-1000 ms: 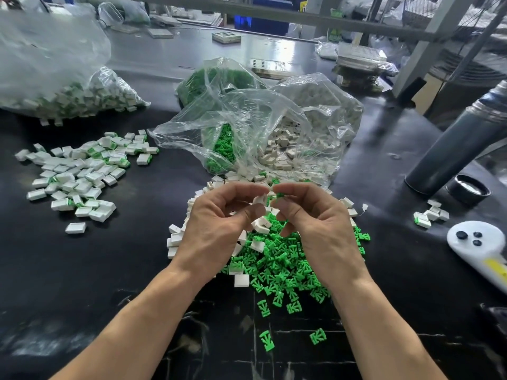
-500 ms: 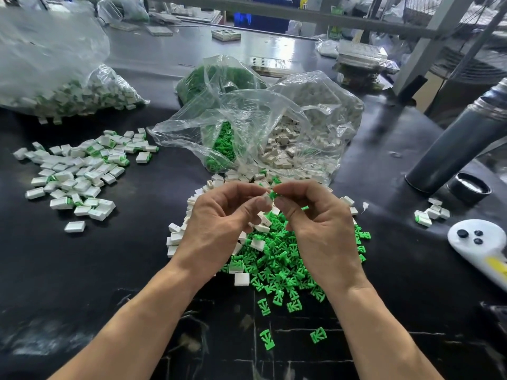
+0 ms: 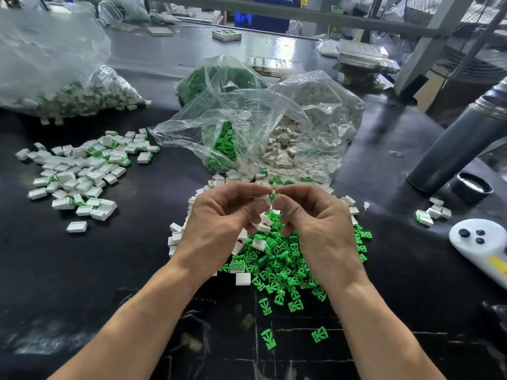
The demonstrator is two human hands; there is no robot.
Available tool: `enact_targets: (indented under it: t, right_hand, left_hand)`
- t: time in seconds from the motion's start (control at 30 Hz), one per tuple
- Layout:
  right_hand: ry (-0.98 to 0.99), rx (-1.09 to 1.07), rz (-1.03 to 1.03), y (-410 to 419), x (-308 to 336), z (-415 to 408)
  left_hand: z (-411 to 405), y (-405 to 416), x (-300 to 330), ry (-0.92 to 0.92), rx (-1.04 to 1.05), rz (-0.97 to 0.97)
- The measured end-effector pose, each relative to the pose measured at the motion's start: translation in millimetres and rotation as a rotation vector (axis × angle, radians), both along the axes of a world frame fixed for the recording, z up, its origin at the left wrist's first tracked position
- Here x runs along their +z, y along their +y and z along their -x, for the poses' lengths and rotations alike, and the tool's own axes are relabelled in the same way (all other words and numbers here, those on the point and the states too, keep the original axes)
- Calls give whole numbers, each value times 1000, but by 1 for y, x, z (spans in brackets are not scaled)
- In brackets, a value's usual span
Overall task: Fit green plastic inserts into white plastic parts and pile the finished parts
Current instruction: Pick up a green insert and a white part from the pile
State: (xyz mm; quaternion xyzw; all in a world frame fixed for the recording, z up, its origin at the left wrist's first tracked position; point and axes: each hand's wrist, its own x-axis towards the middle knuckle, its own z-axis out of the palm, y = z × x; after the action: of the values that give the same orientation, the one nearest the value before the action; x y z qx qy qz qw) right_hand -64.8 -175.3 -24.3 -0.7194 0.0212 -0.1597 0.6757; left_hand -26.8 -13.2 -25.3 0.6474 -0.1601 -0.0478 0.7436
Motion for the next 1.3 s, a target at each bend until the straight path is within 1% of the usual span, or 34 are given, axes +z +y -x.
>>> enact_targets:
  t: [0.1, 0.33, 0.5, 0.7, 0.83, 1.1, 1.2, 1.3]
  right_hand:
    - [1, 15, 44, -1, 0, 1]
    - [-53, -34, 294, 3, 2, 4]
    - [-84, -56, 446, 4, 3, 6]
    - [-101, -69, 513, 6, 4, 7]
    - [-81, -53, 524, 6, 6, 7]
    - [-37, -38, 471, 5, 5, 9]
    - [-27, -65, 400, 8, 4, 9]
    - [-42, -92, 298, 11, 3, 8]
  left_hand:
    - [1, 0, 1, -3, 5, -5]
    - [0, -1, 1, 48, 68, 17]
    - [0, 0, -1, -29, 97, -49]
    - [2, 2, 4, -98, 106, -118]
    - [2, 3, 5, -112, 99, -165]
    - [3, 1, 3, -161, 82, -217]
    - [3, 1, 1, -169, 103, -211]
    - [3, -1, 2, -123, 122, -143]
